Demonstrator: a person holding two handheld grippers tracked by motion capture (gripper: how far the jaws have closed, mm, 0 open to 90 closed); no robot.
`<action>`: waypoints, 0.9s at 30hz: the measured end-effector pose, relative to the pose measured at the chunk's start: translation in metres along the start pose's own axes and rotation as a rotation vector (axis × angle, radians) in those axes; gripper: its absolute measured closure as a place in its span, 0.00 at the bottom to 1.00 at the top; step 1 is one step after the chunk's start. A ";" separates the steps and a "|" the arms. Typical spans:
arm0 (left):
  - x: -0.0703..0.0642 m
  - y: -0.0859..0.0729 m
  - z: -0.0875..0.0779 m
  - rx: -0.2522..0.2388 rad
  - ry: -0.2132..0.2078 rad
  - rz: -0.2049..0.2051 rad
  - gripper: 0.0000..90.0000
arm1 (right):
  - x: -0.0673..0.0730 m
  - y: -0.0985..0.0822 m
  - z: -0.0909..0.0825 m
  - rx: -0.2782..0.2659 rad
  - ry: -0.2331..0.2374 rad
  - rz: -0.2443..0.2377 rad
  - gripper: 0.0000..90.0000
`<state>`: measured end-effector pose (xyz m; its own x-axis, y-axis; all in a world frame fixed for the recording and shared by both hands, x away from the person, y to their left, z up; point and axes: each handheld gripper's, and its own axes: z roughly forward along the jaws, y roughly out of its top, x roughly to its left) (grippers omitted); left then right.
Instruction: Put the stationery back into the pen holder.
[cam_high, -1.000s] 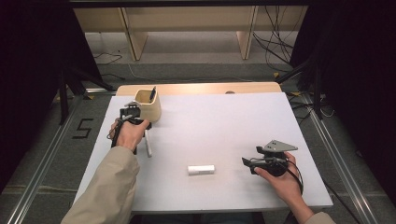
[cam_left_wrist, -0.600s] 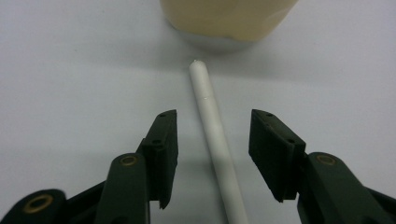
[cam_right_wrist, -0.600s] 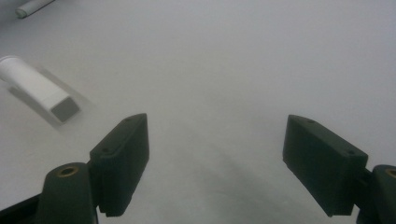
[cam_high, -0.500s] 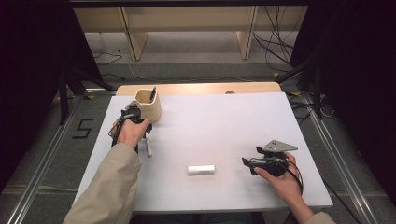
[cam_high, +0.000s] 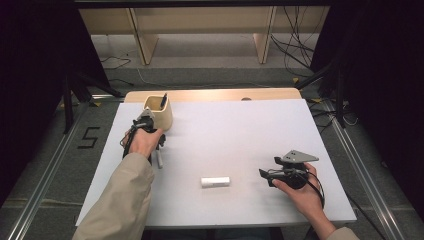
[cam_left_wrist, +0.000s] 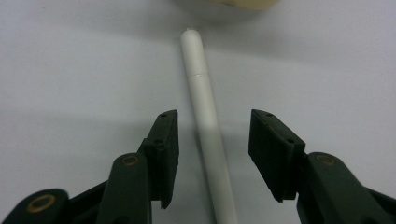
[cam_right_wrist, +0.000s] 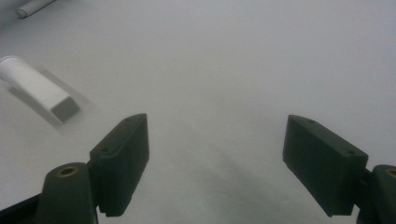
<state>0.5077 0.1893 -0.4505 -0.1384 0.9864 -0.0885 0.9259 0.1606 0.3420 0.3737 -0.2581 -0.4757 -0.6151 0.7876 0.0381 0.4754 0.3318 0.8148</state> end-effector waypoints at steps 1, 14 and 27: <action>0.000 0.000 0.001 0.004 0.002 -0.004 0.59 | 0.000 0.000 0.000 0.000 0.000 0.001 0.26; -0.005 0.000 0.006 0.026 0.025 -0.036 0.64 | 0.000 0.000 0.000 -0.001 0.002 0.001 0.26; -0.006 0.002 0.006 0.020 0.043 -0.065 0.70 | 0.000 0.000 0.000 0.002 0.003 -0.002 0.26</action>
<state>0.5129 0.1836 -0.4552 -0.2131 0.9745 -0.0698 0.9212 0.2242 0.3180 0.3738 -0.2578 -0.4758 -0.6178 0.7854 0.0384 0.4756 0.3343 0.8137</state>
